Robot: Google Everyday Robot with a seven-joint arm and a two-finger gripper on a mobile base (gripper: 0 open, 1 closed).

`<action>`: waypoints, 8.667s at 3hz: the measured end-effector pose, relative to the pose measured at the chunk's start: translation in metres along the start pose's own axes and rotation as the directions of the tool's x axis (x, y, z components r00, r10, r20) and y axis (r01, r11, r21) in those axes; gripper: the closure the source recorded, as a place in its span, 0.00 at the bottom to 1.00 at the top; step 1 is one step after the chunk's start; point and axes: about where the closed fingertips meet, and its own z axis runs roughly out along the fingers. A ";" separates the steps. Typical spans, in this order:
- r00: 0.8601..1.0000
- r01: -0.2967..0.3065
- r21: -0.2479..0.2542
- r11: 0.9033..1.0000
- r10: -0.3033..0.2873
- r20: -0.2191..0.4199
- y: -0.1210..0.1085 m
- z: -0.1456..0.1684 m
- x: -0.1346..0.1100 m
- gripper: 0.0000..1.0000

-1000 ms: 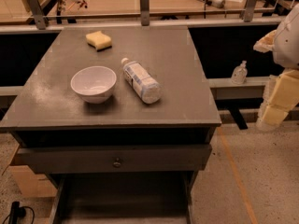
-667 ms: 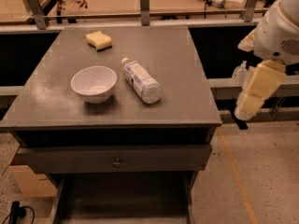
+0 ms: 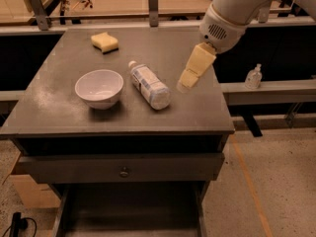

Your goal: Place blue plastic bottle into middle drawer

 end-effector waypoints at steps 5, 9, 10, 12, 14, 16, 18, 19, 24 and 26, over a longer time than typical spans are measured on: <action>0.977 -0.202 0.058 0.978 0.205 -0.059 0.050 0.063 -0.062 0.00; 0.964 -0.252 0.145 0.957 0.261 -0.050 0.034 0.115 -0.091 0.64; 0.970 -0.225 0.137 0.965 0.236 -0.065 0.027 0.111 -0.076 0.88; 0.975 -0.212 0.081 0.974 0.216 -0.047 -0.004 0.040 0.019 1.00; 0.998 -0.060 -0.081 0.995 0.061 0.008 0.039 -0.004 0.109 1.00; 0.994 0.104 -0.143 0.984 -0.097 0.060 0.070 -0.010 0.111 1.00; 0.962 0.260 -0.256 0.931 -0.225 0.157 0.168 0.006 0.115 1.00; 0.955 0.291 -0.227 0.929 -0.267 0.131 0.210 0.040 0.108 1.00; 0.907 0.400 -0.166 0.902 -0.415 -0.070 0.284 0.312 0.119 1.00; 0.862 0.499 -0.050 0.865 -0.501 -0.080 0.263 0.372 0.111 1.00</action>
Offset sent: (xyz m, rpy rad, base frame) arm 0.0046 0.0213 0.0024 0.0150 0.0092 -0.0339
